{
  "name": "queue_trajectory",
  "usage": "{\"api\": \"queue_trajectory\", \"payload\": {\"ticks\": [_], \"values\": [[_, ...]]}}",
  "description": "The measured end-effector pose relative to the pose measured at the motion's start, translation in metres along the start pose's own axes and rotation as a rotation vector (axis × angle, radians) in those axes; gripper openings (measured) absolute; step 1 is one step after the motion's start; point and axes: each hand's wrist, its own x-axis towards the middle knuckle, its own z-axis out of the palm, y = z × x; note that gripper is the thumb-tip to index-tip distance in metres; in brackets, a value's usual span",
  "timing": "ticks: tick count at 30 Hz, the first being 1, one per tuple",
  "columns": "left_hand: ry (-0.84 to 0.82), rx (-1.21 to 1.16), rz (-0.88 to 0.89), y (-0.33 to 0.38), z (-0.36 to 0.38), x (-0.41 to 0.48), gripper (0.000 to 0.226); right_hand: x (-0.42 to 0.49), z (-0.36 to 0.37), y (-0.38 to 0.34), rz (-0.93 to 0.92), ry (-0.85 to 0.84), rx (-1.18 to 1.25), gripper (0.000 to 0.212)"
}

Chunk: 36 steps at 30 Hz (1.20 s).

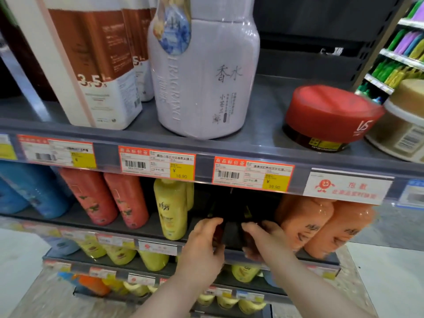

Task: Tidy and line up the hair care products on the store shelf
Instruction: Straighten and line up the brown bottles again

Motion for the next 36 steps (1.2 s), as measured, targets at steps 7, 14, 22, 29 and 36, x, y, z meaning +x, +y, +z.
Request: {"api": "queue_trajectory", "payload": {"ticks": [7,14,22,29,36], "values": [[-0.183,0.188,0.243,0.042,-0.023,-0.024,0.068,-0.101,-0.057,-0.033,0.13,-0.231,-0.16,0.012],[-0.233,-0.182,0.192,0.083,-0.065,-0.086,0.036,-0.181,-0.083,-0.077,0.023,-0.408,-0.142,0.068],[-0.165,-0.667,-0.076,0.129,-0.141,-0.176,0.03,-0.264,-0.054,-0.101,-0.39,-0.441,-0.233,0.027],[-0.035,-0.751,-0.08,0.149,-0.23,-0.246,0.019,-0.34,0.002,-0.114,-0.508,-0.536,-0.14,0.036],[0.005,-1.101,-0.147,0.138,-0.295,-0.295,0.054,-0.401,0.061,-0.126,-0.548,-0.761,-0.1,0.055]]}}
